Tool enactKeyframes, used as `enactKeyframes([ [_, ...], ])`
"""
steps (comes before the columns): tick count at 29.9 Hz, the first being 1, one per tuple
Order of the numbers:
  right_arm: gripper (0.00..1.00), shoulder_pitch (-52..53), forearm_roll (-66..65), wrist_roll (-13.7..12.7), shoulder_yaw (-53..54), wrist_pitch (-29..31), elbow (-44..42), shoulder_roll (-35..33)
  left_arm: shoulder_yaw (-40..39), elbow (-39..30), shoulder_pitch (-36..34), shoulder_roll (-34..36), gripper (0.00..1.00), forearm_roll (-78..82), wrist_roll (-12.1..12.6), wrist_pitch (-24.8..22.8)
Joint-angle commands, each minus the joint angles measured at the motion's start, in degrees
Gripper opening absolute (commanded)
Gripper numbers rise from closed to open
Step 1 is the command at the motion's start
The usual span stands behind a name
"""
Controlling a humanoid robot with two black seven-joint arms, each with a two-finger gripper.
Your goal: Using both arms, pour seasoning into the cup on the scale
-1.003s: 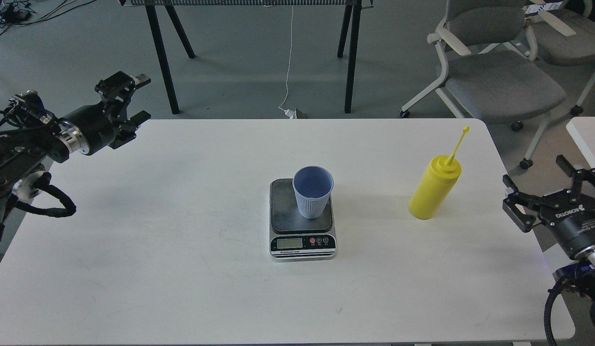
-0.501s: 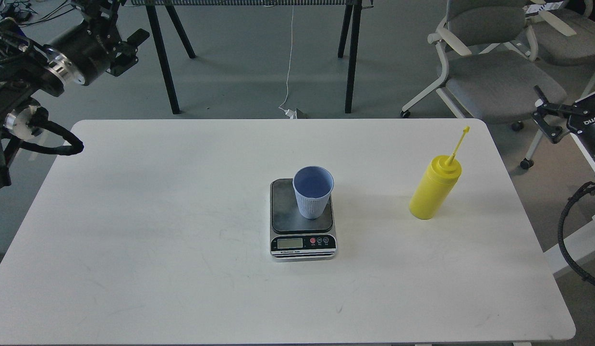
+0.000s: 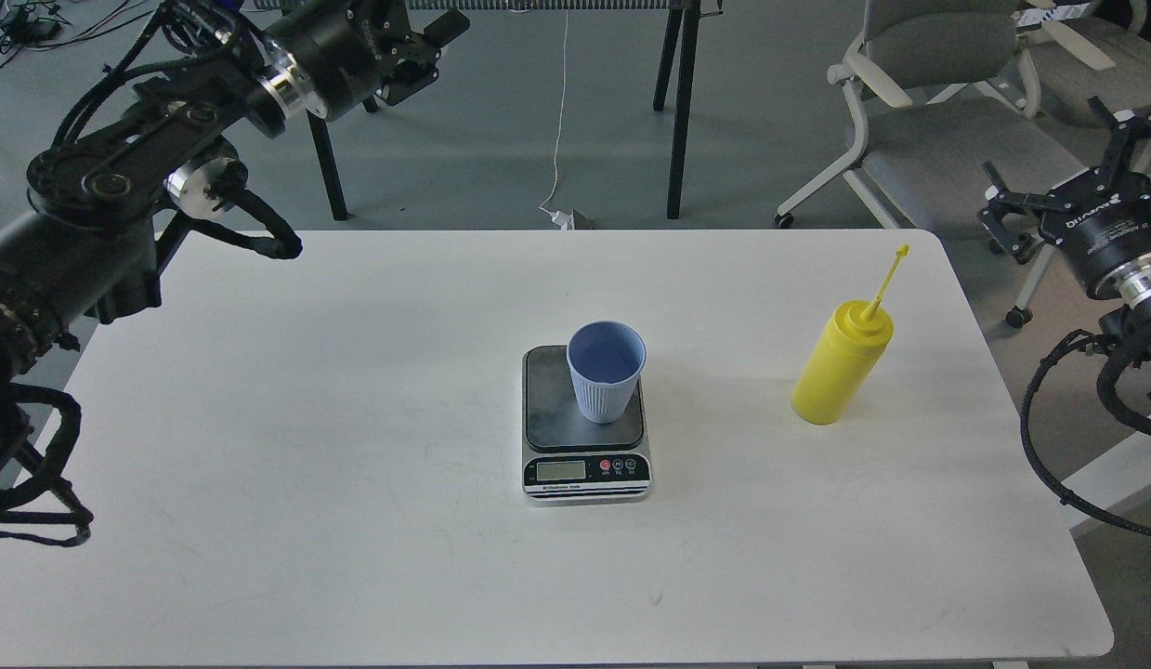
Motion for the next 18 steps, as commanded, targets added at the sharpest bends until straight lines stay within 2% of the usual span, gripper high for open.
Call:
enactKeyframes([
  [1,0.99,0.0,0.0,0.1,0.0,0.0,-0.1,0.0,0.0,-1.8,0.5,0.0,1.0,0.0,0.0,0.0],
  [12,0.99,-0.1,-0.1,0.1,-0.1,0.0,-0.1,0.6,-0.3,2.6,8.8,3.8,1.0,-0.7,0.0,0.0],
  [18,0.99,0.0,-0.1,0.1,-0.1,0.0,-0.1,0.7,-0.8,2.8,12.2,6.2,1.0,-1.8,0.0,0.0],
])
